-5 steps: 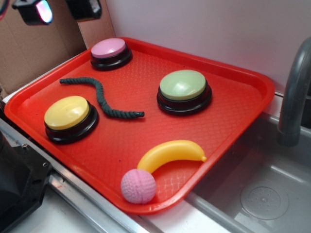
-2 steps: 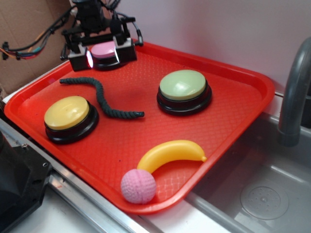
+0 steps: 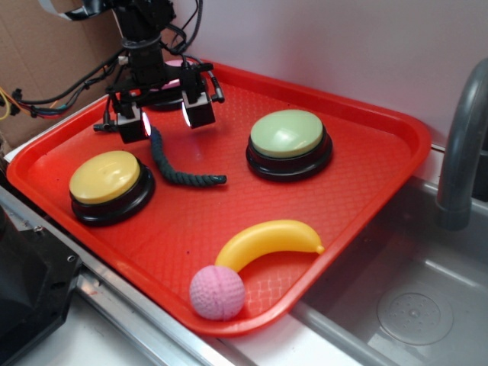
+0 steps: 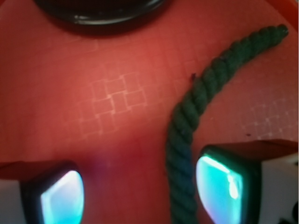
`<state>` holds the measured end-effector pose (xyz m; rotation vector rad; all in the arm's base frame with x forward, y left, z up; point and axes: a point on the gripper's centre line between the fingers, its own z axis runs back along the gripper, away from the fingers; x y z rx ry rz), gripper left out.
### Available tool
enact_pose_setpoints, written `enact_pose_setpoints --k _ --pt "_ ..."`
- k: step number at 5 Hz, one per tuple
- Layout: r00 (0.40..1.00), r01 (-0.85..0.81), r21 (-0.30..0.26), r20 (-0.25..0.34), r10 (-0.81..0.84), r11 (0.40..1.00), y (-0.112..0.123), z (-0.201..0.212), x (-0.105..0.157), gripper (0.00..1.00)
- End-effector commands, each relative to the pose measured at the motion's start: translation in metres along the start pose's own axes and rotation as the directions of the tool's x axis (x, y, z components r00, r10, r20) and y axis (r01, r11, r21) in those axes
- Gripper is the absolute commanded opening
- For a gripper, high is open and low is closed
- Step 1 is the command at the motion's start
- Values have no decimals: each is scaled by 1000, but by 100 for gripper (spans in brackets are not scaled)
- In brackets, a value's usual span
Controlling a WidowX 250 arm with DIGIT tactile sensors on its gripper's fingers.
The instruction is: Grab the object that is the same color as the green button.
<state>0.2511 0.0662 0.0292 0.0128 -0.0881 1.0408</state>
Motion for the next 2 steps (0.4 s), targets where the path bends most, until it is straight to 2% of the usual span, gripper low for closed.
enact_pose_setpoints --k 1,2 --pt "999 -35 -15 1 35 999 15 -12 10 100" --pt "999 -35 -19 -4 35 999 15 -15 12 83"
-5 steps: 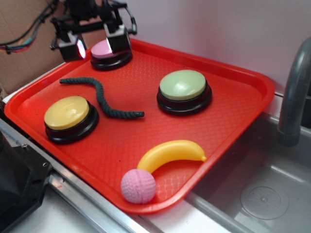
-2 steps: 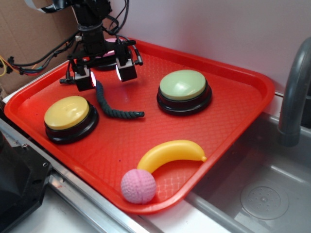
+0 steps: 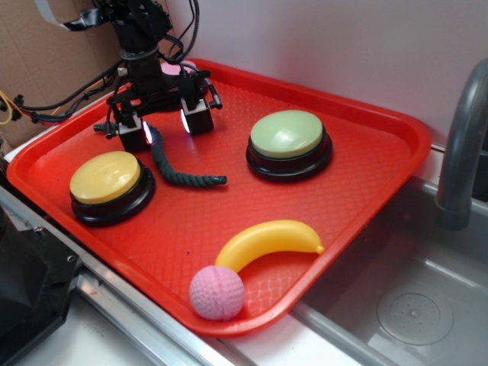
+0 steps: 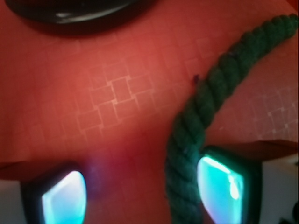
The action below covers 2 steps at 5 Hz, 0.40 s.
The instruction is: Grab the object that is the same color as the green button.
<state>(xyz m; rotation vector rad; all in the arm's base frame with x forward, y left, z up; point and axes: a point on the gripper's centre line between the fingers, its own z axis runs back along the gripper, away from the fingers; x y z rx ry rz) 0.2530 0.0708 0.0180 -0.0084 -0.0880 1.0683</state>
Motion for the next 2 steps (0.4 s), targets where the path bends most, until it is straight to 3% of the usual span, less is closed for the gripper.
enact_pose_setpoints --k 1,2 --pt "1000 -26 -23 -9 26 999 16 -3 9 0" --pt "1000 -17 -32 -17 17 999 15 1 8 0"
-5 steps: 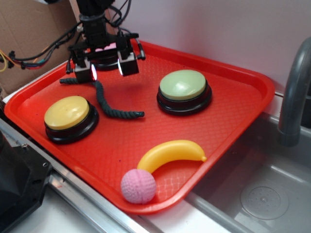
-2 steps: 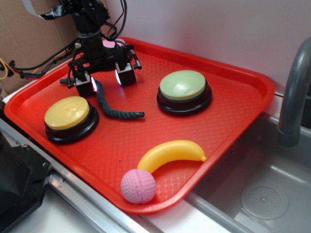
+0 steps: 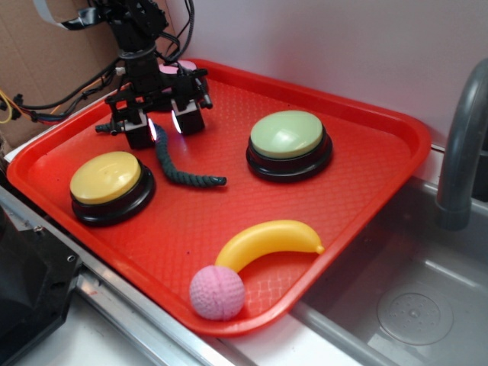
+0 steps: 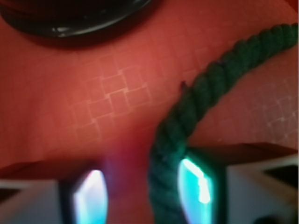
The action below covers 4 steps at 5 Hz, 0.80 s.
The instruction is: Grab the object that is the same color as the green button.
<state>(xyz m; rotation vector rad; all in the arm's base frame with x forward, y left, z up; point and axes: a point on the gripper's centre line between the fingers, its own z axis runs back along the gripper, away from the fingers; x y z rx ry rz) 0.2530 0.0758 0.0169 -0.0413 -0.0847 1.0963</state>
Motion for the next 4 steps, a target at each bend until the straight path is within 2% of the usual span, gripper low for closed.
enact_pose_setpoints --k 1,2,3,4 --pt "998 49 2 -45 -48 999 11 9 2 0" --pt "996 90 -9 -16 -90 996 7 23 4 0" --pt "972 231 18 28 -232 973 -6 63 4 0" --pt "901 432 24 16 -433 901 -23 104 0 0"
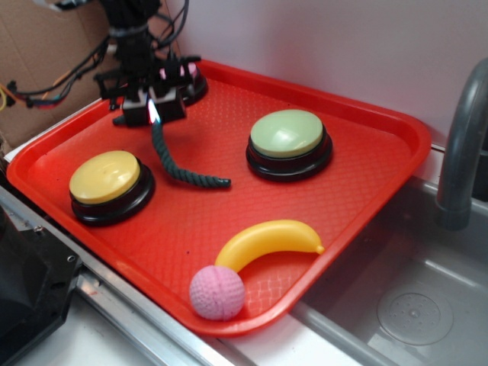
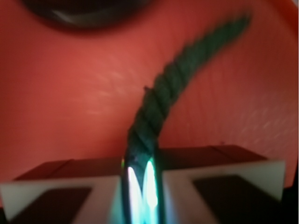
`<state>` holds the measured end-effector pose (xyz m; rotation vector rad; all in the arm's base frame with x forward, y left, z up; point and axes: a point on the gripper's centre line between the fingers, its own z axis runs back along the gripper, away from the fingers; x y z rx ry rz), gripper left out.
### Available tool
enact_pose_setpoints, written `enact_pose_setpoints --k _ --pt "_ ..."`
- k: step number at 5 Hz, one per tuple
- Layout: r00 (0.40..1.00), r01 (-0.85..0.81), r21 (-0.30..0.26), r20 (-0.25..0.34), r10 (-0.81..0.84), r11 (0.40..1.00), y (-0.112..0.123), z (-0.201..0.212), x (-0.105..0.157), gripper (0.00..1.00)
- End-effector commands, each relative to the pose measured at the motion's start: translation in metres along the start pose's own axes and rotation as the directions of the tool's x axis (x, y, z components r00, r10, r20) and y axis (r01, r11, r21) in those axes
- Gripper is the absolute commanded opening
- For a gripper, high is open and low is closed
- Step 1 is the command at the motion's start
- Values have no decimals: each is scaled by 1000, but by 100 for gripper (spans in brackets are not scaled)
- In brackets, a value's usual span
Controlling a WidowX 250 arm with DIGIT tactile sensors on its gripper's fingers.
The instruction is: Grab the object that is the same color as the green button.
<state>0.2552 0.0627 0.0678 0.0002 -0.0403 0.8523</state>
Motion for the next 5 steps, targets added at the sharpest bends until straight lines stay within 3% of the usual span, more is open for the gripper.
enact_pose_setpoints --k 1,2,4,5 --pt "922 385 -38 55 -383 922 -22 89 -7 0" --pt "859 511 -86 96 -503 855 -29 125 -24 0" --pt "798 599 -127 164 -579 790 -28 149 -43 0" --pt "818 568 -48 144 -557 821 -30 144 -22 0"
